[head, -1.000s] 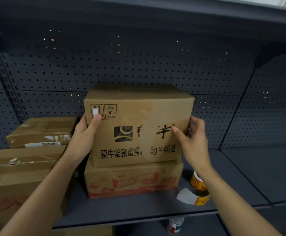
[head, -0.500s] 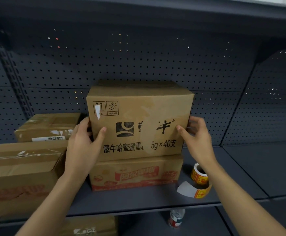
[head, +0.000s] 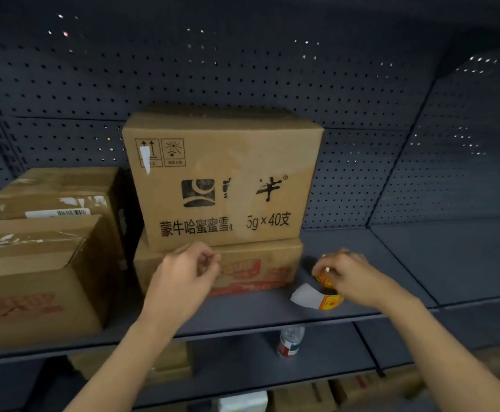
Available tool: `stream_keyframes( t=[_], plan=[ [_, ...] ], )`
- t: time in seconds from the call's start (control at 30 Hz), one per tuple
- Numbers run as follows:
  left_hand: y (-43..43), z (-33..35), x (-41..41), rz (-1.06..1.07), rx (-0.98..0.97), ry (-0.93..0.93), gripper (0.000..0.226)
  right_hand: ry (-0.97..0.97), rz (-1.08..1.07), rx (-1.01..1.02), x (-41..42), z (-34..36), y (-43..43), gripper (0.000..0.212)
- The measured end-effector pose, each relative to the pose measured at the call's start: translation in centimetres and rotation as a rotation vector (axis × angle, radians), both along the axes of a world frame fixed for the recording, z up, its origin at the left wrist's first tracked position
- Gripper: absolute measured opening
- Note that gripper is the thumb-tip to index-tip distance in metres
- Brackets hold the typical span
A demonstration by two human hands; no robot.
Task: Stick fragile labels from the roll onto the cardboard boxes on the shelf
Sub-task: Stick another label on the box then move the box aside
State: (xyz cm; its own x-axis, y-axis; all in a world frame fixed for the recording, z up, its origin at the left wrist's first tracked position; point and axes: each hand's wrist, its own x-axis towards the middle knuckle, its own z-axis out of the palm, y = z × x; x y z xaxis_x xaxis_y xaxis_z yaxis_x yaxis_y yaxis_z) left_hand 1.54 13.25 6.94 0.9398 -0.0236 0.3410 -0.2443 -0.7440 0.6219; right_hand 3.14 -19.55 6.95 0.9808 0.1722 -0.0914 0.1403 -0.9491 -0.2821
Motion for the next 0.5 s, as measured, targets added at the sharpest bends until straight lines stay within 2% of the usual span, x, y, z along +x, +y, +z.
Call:
stream_keyframes(
  t=[0.1,0.27,0.33,0.4,0.5],
  plan=[
    [-2.7,-1.0,0.0,-0.157,0.004,0.088,0.005,0.085,-0.036,-0.141,-0.9,-1.3,-0.9,0.051],
    [-7.4,-2.9,0.0,-0.364,-0.048,0.196,0.027,0.035,-0.008,-0.182,-1.8,-3.6,-1.9,0.042],
    [-9.2,-3.6,0.1,-0.437,-0.08,0.218,0.033,0.031,-0.061,-0.115,-2.0,-4.2,-2.1,0.035],
    [-10.8,-4.1,0.4,-0.489,-0.097,0.249,0.038,0.053,-0.123,0.068,-2.4,-4.3,-2.2,0.03],
    [-12.5,-4.7,1.2,-0.527,-0.118,0.326,0.043,0.044,-0.109,0.194,-3.0,-4.1,-2.5,0.024]
  ],
)
